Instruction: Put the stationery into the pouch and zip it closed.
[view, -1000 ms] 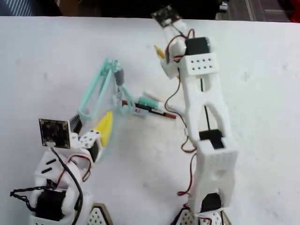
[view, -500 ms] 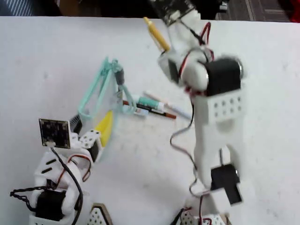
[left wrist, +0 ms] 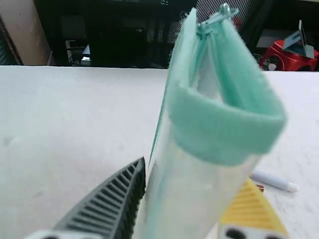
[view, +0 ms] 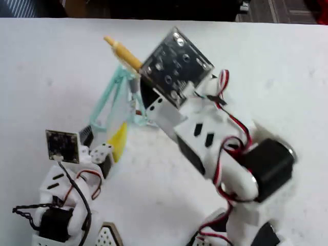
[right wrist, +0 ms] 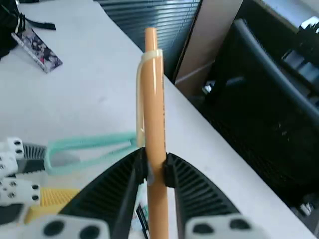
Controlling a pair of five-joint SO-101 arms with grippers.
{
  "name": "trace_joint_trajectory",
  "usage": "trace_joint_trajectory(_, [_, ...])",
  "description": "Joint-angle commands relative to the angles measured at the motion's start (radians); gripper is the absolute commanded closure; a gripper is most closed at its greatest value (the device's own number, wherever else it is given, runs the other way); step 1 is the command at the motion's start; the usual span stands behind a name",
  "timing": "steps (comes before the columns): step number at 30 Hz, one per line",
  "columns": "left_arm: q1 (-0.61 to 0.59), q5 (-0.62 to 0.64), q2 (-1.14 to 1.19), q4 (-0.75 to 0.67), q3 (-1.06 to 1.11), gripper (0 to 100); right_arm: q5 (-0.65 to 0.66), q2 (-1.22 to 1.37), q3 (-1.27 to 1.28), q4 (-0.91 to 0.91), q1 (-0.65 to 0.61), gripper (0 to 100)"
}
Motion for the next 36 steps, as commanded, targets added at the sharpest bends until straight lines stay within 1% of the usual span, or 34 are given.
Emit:
trace_joint_trajectory(1, [0.067,-0.044,0.008,-0.008,-0.005,76,-0.009,-0.028,-0.002,-0.101,-0.074,98.3])
trace_joint_trajectory(9, [0.067,-0.057,0.008,-0.008,-0.005,76,-0.009,0.024,0.0,-0.332,-0.22,98.3])
trace_joint_trajectory(12, [0.065,-0.058,0.008,-0.008,-0.005,76,-0.009,0.091,-0.002,-0.38,-0.28,98.3])
trace_joint_trajectory(14, [0.061,-0.057,0.008,-0.009,-0.005,76,-0.009,0.145,-0.002,-0.39,-0.297,98.3])
trace_joint_trajectory(17, [0.059,-0.058,0.008,-0.009,-0.005,76,-0.049,0.217,-0.002,-0.387,-0.292,98.3])
trace_joint_trajectory(21, [0.058,-0.06,0.008,-0.009,-0.005,76,-0.117,0.263,-0.002,-0.387,-0.249,98.3])
trace_joint_trajectory(24, [0.058,-0.06,0.008,-0.011,-0.006,76,-0.138,0.262,0.0,-0.386,-0.234,98.3])
trace_joint_trajectory(27, [0.058,-0.06,0.008,-0.014,-0.006,76,-0.218,0.262,0.0,-0.389,-0.225,98.3])
trace_joint_trajectory(30, [0.056,-0.06,0.008,-0.012,-0.006,76,-0.259,0.26,0.0,-0.395,-0.222,98.2])
trace_joint_trajectory(33, [0.015,-0.055,0.008,-0.017,-0.006,76,-0.267,0.231,-0.002,-0.394,-0.223,98.2])
trace_joint_trajectory(36, [-0.015,-0.055,0.008,-0.017,-0.011,76,-0.299,0.148,0.0,-0.374,-0.223,98.2])
